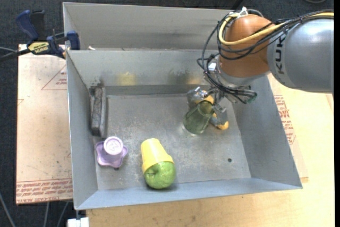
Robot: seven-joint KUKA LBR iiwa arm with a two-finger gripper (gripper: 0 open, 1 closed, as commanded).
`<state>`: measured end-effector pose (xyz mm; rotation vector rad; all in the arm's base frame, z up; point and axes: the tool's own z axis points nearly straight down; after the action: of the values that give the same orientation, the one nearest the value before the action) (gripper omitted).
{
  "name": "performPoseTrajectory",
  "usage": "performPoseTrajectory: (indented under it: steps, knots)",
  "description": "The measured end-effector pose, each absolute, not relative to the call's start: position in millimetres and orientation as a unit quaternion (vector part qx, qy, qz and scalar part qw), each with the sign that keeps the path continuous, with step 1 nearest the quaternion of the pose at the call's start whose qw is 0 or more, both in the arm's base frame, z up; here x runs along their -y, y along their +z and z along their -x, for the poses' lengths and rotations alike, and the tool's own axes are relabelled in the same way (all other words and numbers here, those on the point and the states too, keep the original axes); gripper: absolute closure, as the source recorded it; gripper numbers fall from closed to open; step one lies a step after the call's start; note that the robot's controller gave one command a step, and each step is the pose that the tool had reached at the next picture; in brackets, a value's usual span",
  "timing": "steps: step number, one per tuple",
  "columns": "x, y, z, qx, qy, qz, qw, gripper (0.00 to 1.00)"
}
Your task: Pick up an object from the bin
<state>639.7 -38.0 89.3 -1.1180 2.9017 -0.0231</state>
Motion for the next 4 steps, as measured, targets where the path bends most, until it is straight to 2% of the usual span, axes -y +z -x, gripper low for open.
performPoseTrajectory:
  steps: [1, 2, 3, 4]
  knots:
    - [34, 79, -633.4, -0.933, -0.002, 0.361, 0.009, 1.0]
    - [34, 77, -632.1, -0.932, 0.0, 0.361, 0.007, 1.0]
    - [30, 273, -634.7, -0.922, -0.004, 0.386, 0.015, 1.0]
    - [30, 268, -633.6, -0.923, -0.002, 0.386, 0.012, 1.0]
